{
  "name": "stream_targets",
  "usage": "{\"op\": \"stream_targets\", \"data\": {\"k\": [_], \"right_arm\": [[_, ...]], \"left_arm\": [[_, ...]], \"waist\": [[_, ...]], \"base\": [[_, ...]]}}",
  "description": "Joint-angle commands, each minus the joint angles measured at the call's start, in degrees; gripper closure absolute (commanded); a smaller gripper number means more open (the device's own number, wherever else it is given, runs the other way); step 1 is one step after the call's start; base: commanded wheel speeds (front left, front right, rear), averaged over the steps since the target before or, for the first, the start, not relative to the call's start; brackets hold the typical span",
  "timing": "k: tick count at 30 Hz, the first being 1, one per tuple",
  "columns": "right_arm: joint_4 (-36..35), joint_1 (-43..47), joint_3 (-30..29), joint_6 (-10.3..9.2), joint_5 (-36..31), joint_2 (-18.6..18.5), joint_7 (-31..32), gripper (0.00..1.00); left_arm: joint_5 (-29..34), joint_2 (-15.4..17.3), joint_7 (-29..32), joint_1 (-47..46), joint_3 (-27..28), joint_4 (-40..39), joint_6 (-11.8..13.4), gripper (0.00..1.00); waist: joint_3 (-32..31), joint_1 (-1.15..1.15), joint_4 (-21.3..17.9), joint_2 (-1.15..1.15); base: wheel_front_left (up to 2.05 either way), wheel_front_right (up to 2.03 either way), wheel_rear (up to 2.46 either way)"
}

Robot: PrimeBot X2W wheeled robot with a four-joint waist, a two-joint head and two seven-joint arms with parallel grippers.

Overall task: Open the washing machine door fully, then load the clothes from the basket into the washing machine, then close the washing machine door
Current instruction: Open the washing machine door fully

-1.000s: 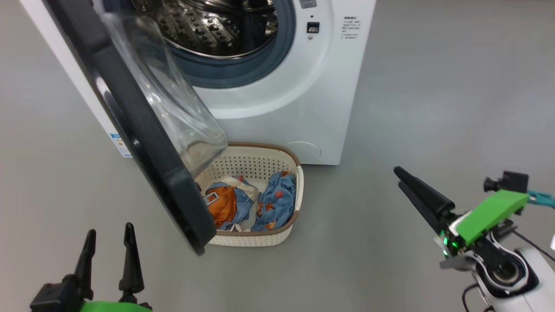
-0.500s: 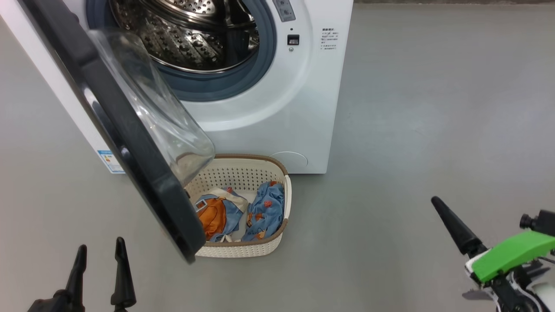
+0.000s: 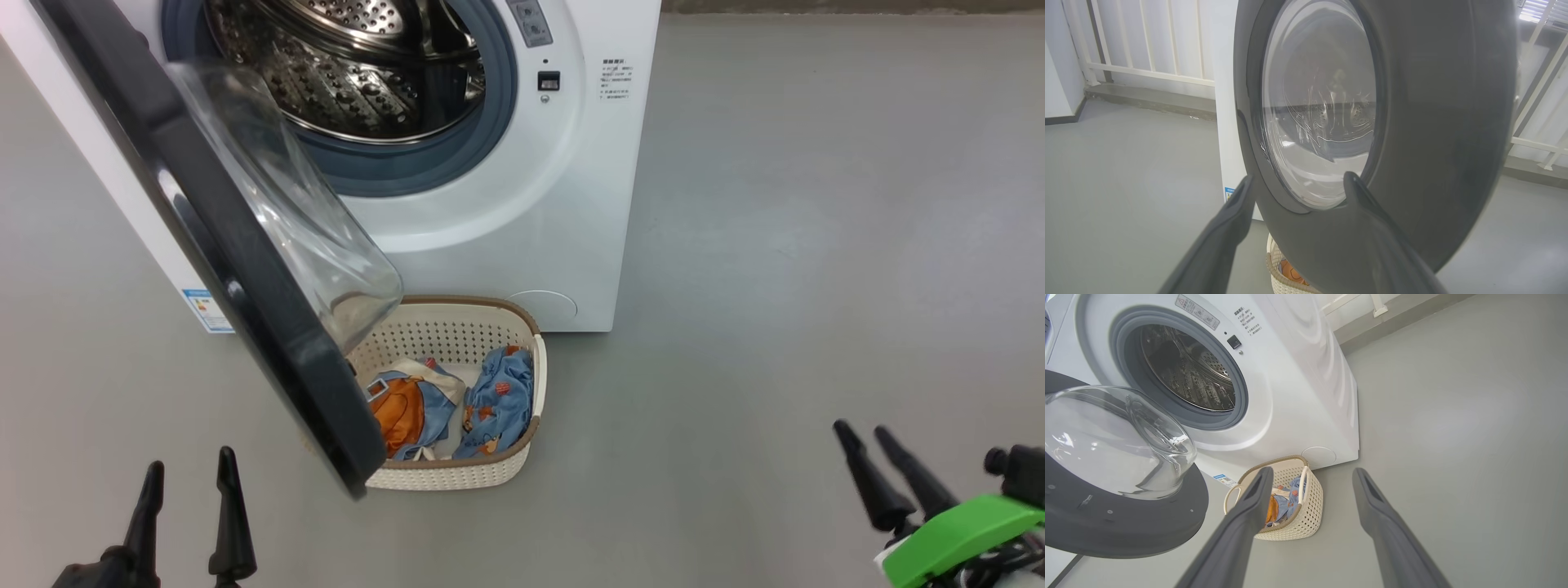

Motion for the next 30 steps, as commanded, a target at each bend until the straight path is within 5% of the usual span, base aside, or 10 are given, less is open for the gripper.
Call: {"op": "stream_targets", "data": {"k": [1,15,30], "right_arm": [[-0.7,-1.8,-1.4,0.33,-3.8,-1.4,-0.8,0.0],[-3.1,4.8,-15.0,0.33,-32.4,7.1,-0.9,0.0],[-4.6,7.4,-20.5,0.33,-43.6,11.4,-0.9,0.0]], "left_arm": [[0.3,0.8,-0.4,-0.7,1.8,-1.8,-0.2,0.0],[0.2,0.8,-0.4,-0.8,2.1,-2.3,-0.2,0.0],[0.1,0.8,-0.4,-1.4,2.3,-2.5,-0.2,0.0]], "waist": [[-0.1,0.0,-0.1,0.0],[-0.1,0.0,-0.3,0.0],[1.0,0.0,-0.1,0.0]], "base": [[0.0,0.0,0.0],[0.0,0.0,0.0],[0.0,0.0,0.0]]}}
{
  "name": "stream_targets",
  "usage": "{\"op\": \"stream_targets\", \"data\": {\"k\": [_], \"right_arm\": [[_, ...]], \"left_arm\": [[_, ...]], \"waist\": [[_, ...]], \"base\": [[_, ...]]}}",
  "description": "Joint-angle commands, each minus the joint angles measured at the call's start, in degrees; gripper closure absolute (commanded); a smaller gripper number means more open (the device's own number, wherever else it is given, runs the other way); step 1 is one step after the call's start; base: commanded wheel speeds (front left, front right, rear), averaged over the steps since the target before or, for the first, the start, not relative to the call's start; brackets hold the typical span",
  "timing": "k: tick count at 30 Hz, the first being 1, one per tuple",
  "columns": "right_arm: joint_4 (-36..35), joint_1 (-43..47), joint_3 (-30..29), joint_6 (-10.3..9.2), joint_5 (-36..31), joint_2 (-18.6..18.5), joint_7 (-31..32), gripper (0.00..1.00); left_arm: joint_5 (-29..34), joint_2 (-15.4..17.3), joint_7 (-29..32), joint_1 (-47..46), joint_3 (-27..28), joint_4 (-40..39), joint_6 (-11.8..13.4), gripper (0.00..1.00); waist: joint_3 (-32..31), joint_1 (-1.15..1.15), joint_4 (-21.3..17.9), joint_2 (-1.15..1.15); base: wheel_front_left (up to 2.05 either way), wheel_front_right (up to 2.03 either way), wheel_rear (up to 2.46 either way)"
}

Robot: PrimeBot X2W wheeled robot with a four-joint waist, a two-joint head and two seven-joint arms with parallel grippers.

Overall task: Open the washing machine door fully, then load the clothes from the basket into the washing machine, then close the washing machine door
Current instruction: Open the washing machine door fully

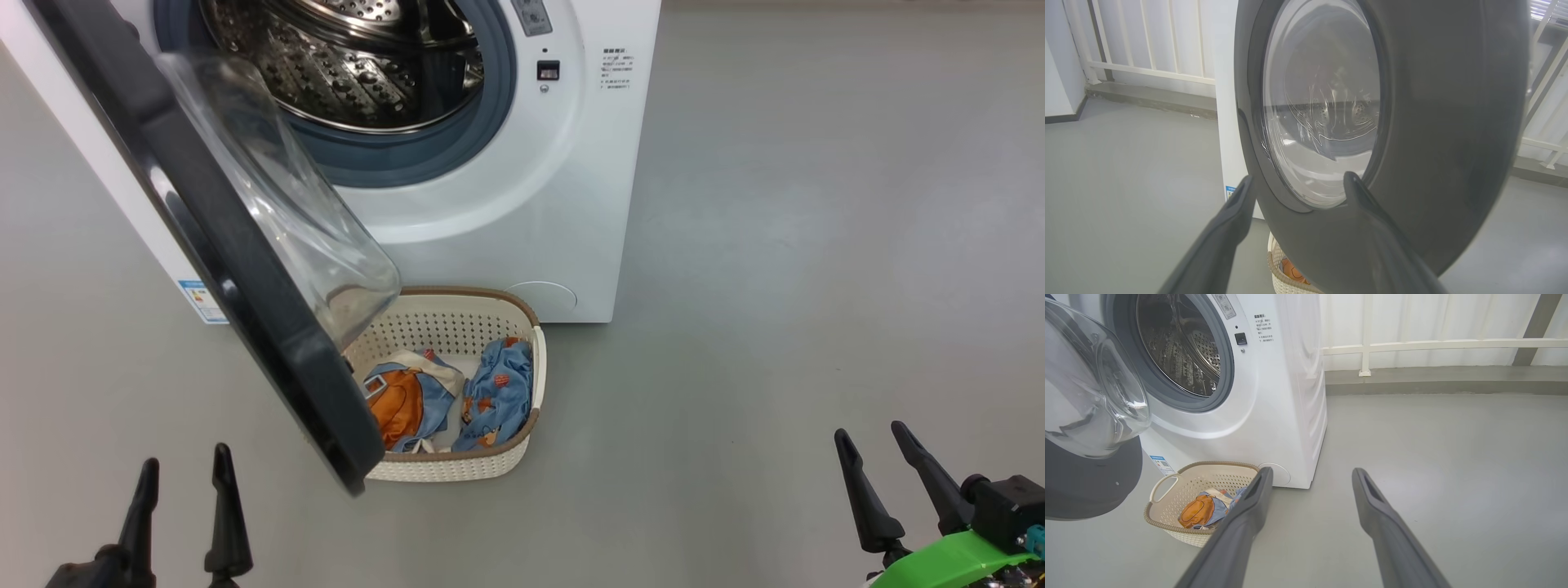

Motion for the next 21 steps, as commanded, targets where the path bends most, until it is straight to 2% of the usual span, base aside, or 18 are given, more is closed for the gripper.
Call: {"op": "stream_targets", "data": {"k": [1,2,3,4,8,12,17,21], "right_arm": [[-1.4,-0.2,0.4,0.25,-0.9,-1.0,-0.7,0.0],[-1.3,-0.2,0.4,0.25,-1.0,-0.9,-0.7,0.0],[-1.3,-0.2,0.3,0.25,-1.1,-0.9,-0.7,0.0],[-1.4,-0.2,0.2,0.25,-1.1,-0.8,-0.7,0.0],[-1.5,-0.2,-0.1,0.25,-1.5,-0.6,-0.7,0.0],[-1.7,-0.2,-0.5,0.25,-1.8,-0.5,-0.7,0.0],[-2.2,-0.3,-1.0,0.25,-2.2,-0.3,-0.7,0.0],[-2.6,-0.5,-1.3,0.25,-2.8,-0.3,-0.7,0.0]], "left_arm": [[0.0,0.8,-0.4,-1.6,2.1,-2.1,-0.2,0.0],[-0.2,0.8,-0.4,-1.7,2.1,-2.3,-0.2,0.11],[-0.3,0.8,-0.4,-1.9,2.2,-2.7,-0.2,0.75],[-0.3,0.8,-0.4,-2.1,2.3,-3.4,-0.2,1.0],[-0.1,0.8,-0.4,-2.7,3.1,-8.1,-0.2,1.0],[-0.9,0.8,-0.4,-3.0,2.1,-16.2,0.1,1.0],[-0.7,0.8,-0.4,-3.1,-3.3,-26.5,1.0,1.0],[-0.1,0.8,0.0,-2.3,-9.7,-28.9,1.5,1.0]], "waist": [[0.1,0.0,0.0,0.0],[0.1,0.0,0.1,0.0],[0.1,0.0,0.1,0.0],[0.1,0.0,0.2,0.0],[0.1,0.0,0.4,0.0],[0.2,0.0,0.5,0.0],[0.5,0.0,0.6,0.0],[0.7,0.0,0.2,0.0]], "base": [[0.0,0.0,0.0],[0.0,0.0,0.0],[0.0,0.0,0.0],[0.0,0.0,0.0],[0.0,0.0,0.0],[0.0,0.0,0.0],[0.0,0.0,0.0],[0.0,0.0,0.0]]}}
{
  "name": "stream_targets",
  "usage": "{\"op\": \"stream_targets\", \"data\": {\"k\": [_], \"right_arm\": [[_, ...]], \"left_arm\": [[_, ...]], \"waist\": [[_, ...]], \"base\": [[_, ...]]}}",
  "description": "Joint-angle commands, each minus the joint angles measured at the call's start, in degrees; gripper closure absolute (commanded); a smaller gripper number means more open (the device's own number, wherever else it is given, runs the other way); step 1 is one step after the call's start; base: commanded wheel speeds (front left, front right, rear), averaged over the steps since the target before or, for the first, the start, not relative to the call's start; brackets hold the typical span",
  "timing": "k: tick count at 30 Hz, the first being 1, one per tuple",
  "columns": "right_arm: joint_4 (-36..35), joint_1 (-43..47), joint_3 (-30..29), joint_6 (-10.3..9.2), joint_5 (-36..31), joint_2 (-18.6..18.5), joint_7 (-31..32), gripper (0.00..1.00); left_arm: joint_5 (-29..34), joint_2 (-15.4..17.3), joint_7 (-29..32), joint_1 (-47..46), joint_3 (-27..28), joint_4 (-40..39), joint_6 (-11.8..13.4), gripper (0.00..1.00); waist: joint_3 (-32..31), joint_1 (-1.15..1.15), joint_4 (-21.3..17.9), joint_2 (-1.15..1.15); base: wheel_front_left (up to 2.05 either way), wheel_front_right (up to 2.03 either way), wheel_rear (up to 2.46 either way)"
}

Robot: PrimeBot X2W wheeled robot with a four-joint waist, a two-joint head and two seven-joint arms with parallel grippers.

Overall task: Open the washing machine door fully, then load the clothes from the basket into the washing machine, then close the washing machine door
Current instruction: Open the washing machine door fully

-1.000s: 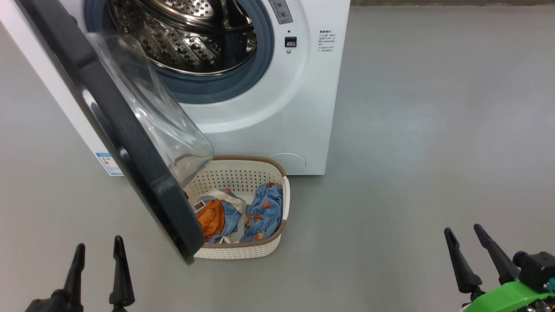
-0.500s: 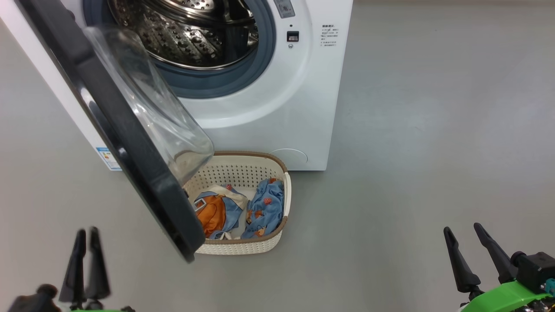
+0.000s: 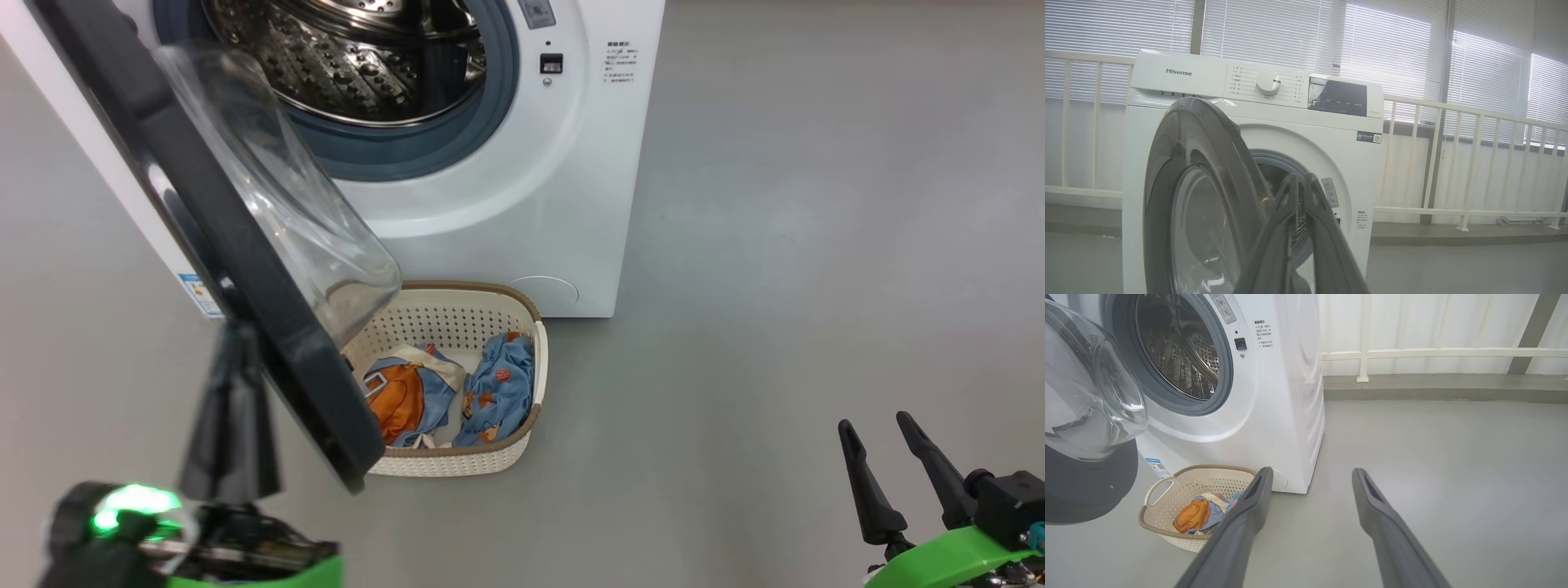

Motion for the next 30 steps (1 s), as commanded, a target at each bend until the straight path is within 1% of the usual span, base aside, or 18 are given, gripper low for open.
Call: {"op": "stream_targets", "data": {"k": [1,3,6,9,13,16,18,23,30], "right_arm": [[-1.6,-0.5,0.4,0.25,-0.5,-1.2,-0.7,0.0],[-1.8,-0.6,0.0,0.25,-0.7,-1.0,-0.7,0.0],[-2.0,-0.6,-0.2,0.25,-0.9,-0.7,-0.7,0.0],[-2.0,-0.6,-0.2,0.25,-1.1,-0.5,-0.7,0.0],[-2.0,-0.8,-0.1,0.25,-1.4,-0.2,-0.7,0.0],[-1.9,-1.1,0.0,0.25,-1.5,-0.1,-0.7,0.0],[-1.9,-1.1,0.0,0.25,-1.5,-0.1,-0.7,0.0],[-2.1,-1.4,-0.1,0.25,-1.6,0.1,-0.7,0.0],[-2.0,-1.1,-0.1,0.25,-1.7,0.4,-0.7,0.01]], "left_arm": [[0.0,0.5,0.3,-0.9,0.0,-2.2,0.6,1.0],[-0.3,0.5,0.8,-0.9,-2.9,-2.2,1.1,1.0],[-1.5,0.5,1.2,-1.3,-6.8,-0.1,1.5,1.0],[-2.8,0.5,1.4,-2.0,-10.5,3.5,1.5,1.0],[-4.7,0.5,1.0,-3.7,-13.3,9.7,1.7,1.0],[-5.6,0.5,0.5,-5.5,-13.8,14.8,1.8,1.0],[-6.1,0.5,0.3,-6.0,-13.8,16.3,1.8,1.0],[-6.4,0.5,-0.2,-8.3,-12.1,21.8,2.4,1.0],[-6.7,0.5,-0.3,-8.9,-8.4,23.7,2.7,1.0]], "waist": [[0.1,0.0,-0.2,0.0],[0.3,0.0,-0.5,0.0],[0.4,0.0,-0.8,0.0],[0.6,0.0,-1.2,0.0],[1.1,0.0,-1.6,0.0],[1.4,0.0,-1.8,0.0],[1.5,0.0,-1.8,0.0],[1.9,0.0,-2.0,0.0],[1.8,0.0,-2.2,0.0]], "base": [[0.0,0.0,0.0],[0.0,0.0,0.0],[0.0,0.0,0.0],[0.0,0.0,0.0],[0.0,0.0,0.0],[0.0,0.0,0.0],[0.0,0.0,0.0],[0.0,0.0,0.0],[0.0,0.0,0.0]]}}
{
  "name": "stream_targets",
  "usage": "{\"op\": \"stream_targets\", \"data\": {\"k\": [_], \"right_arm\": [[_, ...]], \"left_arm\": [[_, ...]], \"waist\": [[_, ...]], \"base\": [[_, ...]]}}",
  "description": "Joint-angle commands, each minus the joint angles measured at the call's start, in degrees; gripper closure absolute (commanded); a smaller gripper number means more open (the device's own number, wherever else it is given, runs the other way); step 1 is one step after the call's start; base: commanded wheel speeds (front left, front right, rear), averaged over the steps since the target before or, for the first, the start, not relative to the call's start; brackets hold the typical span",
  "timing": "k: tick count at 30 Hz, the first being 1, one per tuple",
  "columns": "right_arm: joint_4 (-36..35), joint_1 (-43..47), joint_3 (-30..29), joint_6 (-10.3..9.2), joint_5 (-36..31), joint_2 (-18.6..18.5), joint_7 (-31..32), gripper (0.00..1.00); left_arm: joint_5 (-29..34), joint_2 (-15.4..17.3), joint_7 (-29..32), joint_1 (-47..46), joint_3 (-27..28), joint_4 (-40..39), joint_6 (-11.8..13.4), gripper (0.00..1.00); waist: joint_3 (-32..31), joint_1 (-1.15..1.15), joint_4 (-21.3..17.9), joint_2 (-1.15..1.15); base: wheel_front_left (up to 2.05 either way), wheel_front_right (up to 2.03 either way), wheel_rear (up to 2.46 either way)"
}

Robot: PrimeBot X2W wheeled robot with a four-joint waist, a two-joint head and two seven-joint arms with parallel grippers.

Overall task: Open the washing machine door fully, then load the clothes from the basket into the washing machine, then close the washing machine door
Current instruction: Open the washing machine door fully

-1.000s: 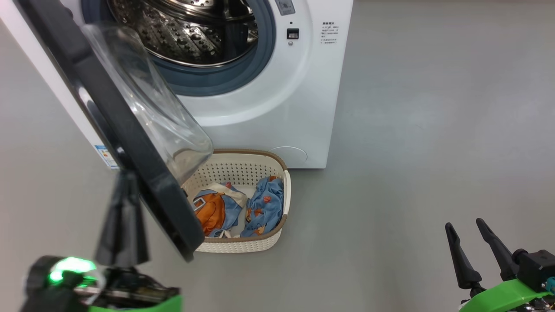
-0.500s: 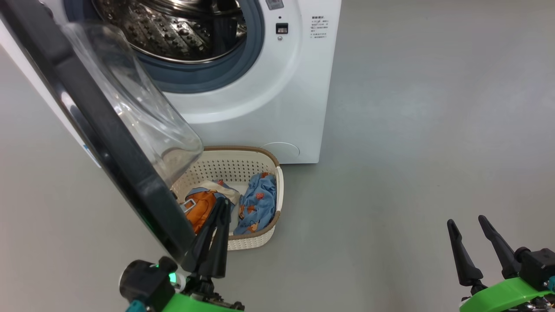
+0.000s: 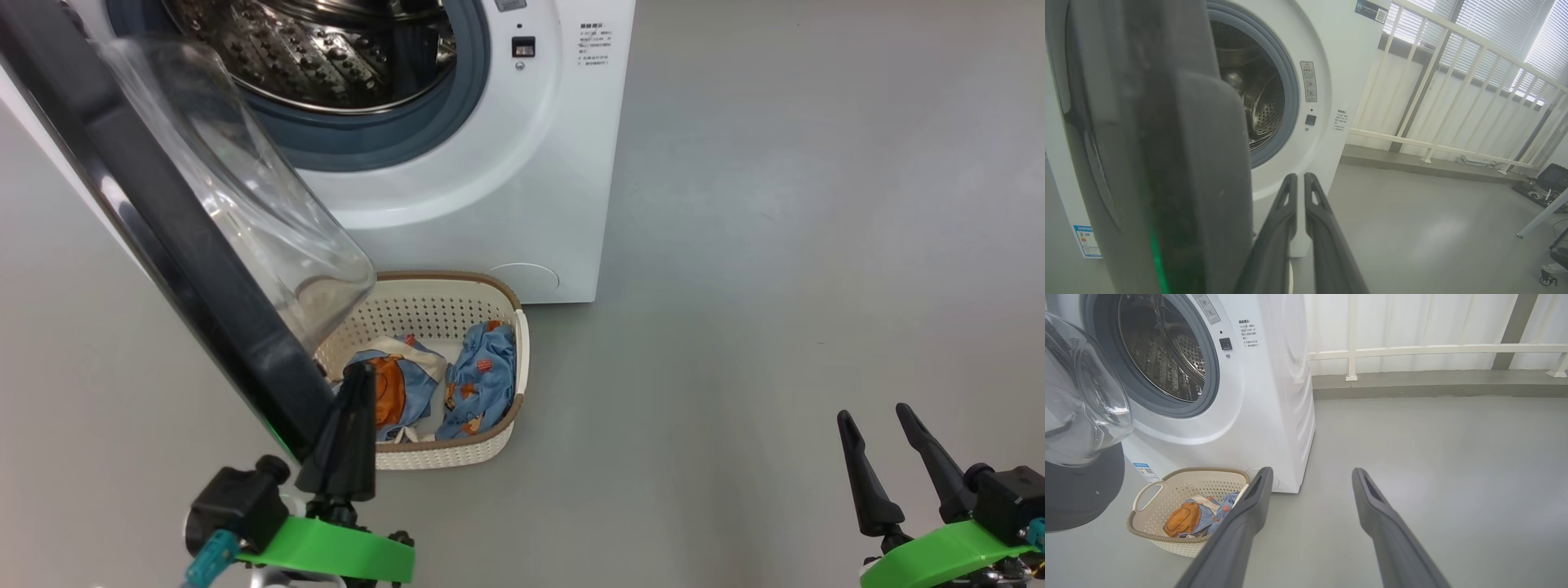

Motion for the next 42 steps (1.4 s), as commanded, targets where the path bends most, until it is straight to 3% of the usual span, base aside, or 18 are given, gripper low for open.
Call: {"op": "stream_targets", "data": {"k": [1,28,42], "right_arm": [[-1.3,-0.7,1.1,0.25,-0.7,-1.1,-0.7,0.01],[-2.3,-0.6,0.6,0.25,-1.1,-1.5,-0.7,0.07],[-2.8,-0.5,0.1,0.25,-1.3,-2.0,-0.7,0.08]], "left_arm": [[-0.3,0.3,-0.6,-1.8,2.4,-0.9,0.3,1.0],[-0.7,0.3,-0.6,-1.1,7.8,2.1,0.2,1.0],[0.7,0.3,-0.6,1.3,11.0,1.9,-0.1,1.0]], "waist": [[-0.1,0.0,0.0,0.0],[-0.2,0.0,1.9,0.0],[0.2,0.0,5.1,0.0]], "base": [[0.0,0.0,0.0],[0.0,0.0,0.0],[0.0,0.0,0.0]]}}
